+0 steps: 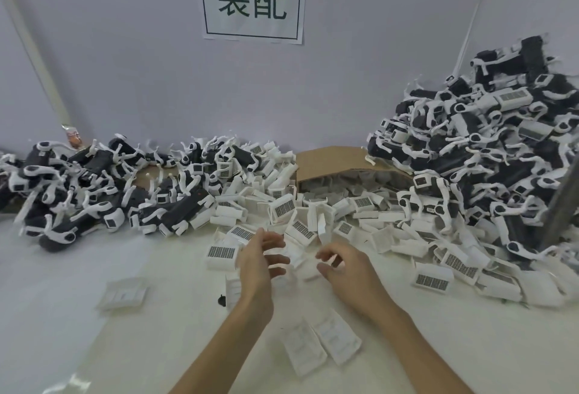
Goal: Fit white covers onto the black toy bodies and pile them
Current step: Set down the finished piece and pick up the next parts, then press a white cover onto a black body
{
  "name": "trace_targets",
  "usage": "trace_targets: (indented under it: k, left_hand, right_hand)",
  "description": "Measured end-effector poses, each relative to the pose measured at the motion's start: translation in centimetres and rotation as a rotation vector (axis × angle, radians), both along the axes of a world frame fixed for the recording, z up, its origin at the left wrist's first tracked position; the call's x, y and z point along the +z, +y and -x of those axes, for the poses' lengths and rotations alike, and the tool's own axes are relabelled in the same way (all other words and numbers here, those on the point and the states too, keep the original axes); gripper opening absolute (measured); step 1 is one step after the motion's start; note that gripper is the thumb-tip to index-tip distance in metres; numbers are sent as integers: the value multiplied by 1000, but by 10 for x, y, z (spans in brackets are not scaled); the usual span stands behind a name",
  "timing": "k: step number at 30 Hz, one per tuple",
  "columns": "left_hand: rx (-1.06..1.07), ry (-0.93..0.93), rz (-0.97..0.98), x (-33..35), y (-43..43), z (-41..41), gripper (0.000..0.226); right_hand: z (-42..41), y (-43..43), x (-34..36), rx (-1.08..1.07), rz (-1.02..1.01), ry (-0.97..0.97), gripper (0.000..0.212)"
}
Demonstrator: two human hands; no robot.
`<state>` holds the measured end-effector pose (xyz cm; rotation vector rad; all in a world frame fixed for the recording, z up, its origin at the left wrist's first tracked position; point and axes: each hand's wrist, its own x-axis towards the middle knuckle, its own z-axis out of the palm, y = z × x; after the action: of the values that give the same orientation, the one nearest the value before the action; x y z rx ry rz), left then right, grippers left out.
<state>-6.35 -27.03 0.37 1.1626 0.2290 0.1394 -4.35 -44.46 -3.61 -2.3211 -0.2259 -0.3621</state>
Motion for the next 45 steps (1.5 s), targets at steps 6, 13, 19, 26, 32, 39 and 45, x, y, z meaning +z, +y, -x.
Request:
trace_targets:
  k: [6, 13, 19, 26, 32, 39, 45]
  left_hand:
    - [5, -3, 46, -1, 0, 0, 39]
    - [-30, 35, 115, 1, -1, -1, 36]
    - [19, -19, 68, 0, 1, 0, 38]
    - [270, -228, -228, 3, 17, -6, 11]
    - [367, -198, -777, 8, 47, -38, 44]
    - [426, 80, -1396, 6, 126, -81, 57]
    - [326, 162, -1665, 6, 160, -102, 51]
  right_hand:
    - [9, 18, 0, 178, 152, -7, 49]
    - [9, 26, -3, 180, 152, -64, 22]
    - [11, 14, 6, 66, -100, -57, 47]
    - [10, 6, 20, -35, -384, -34, 29]
    - [8, 4, 20, -51, -540, 5, 36]
    - [7, 2, 22, -12, -655, 32, 40]
    - [10, 3, 22, -16, -674, 75, 30]
